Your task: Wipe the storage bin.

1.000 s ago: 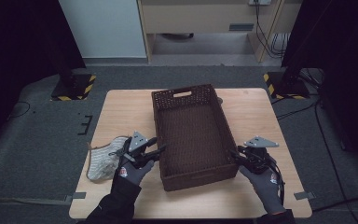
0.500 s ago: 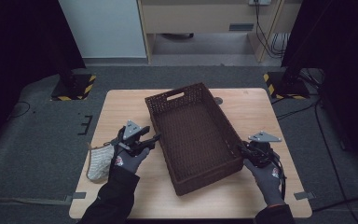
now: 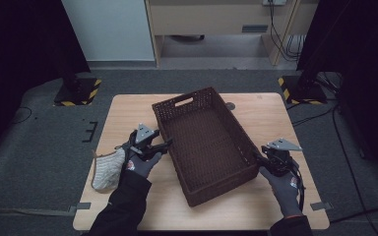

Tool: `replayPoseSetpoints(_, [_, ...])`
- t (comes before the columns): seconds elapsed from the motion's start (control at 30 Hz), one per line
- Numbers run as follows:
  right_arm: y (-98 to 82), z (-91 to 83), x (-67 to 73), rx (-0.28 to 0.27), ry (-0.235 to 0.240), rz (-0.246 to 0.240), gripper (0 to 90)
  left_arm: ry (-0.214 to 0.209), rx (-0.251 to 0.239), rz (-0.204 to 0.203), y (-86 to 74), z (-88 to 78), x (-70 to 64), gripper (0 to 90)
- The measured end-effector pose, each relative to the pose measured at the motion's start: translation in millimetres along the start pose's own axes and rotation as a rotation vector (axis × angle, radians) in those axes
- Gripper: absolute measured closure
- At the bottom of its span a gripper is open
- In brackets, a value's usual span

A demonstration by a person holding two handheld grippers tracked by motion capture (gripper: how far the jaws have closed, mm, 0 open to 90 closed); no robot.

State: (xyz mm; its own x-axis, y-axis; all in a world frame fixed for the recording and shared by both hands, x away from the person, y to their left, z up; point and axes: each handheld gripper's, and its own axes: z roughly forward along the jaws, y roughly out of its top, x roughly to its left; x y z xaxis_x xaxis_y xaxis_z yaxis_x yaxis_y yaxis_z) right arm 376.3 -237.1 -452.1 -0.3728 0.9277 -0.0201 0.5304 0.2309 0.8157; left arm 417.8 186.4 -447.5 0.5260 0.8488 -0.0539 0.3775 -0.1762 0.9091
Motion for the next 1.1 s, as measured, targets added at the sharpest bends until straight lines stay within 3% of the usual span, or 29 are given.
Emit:
replayPoseSetpoints(0.13, [1.5, 5.0, -5.9, -0.01, -0.031, 0.011, 58.5, 0.027, 0.005, -0.01, 5.1, 6.0, 6.8, 36.2])
replayPoseSetpoints(0.23, [1.8, 4.6, -4.9, -0.012, -0.049, 0.009, 55.2, 0.051, 0.032, 0.018, 4.7, 11.7, 9.5, 35.9])
replayPoseSetpoints(0.33, [1.5, 0.5, -1.9, -0.016, -0.037, 0.002, 51.1, 0.033, 0.029, 0.003, 1.4, 14.9, 9.5, 35.3])
replayPoseSetpoints(0.5, [0.6, 1.0, -2.7, -0.018, -0.035, 0.006, 49.8, 0.04, 0.03, 0.031, 1.9, 11.9, 7.0, 35.4])
replayPoseSetpoints(0.57, [0.8, 2.8, -7.9, -0.015, -0.06, 0.015, 51.0, 0.043, 0.033, 0.04, 2.2, 9.5, 5.8, 35.6])
replayPoseSetpoints(0.67, [1.2, 5.4, -13.1, -0.012, -0.04, 0.037, 51.2, 0.033, 0.034, 0.028, 1.1, 7.8, 3.9, 35.9])
replayPoseSetpoints(0.8, [4.0, 12.1, -17.2, -0.024, -0.069, 0.027, 51.4, -0.002, 0.046, 0.011, 0.8, 3.9, 0.9, 36.8])
replayPoseSetpoints(0.9, [5.9, 14.1, -17.6, -0.027, -0.091, 0.025, 50.9, 0.022, 0.041, 0.021, 3.4, 3.3, 3.9, 39.8])
replayPoseSetpoints(1.0, [5.5, 9.7, -15.1, -0.04, -0.085, 0.018, 47.6, 0.042, 0.043, 0.005, 4.1, 9.8, 9.0, 38.2])
replayPoseSetpoints(1.1, [3.0, 6.2, -13.1, -0.043, -0.082, 0.026, 45.5, 0.039, 0.04, -0.003, 2.1, 13.5, 8.5, 36.9])
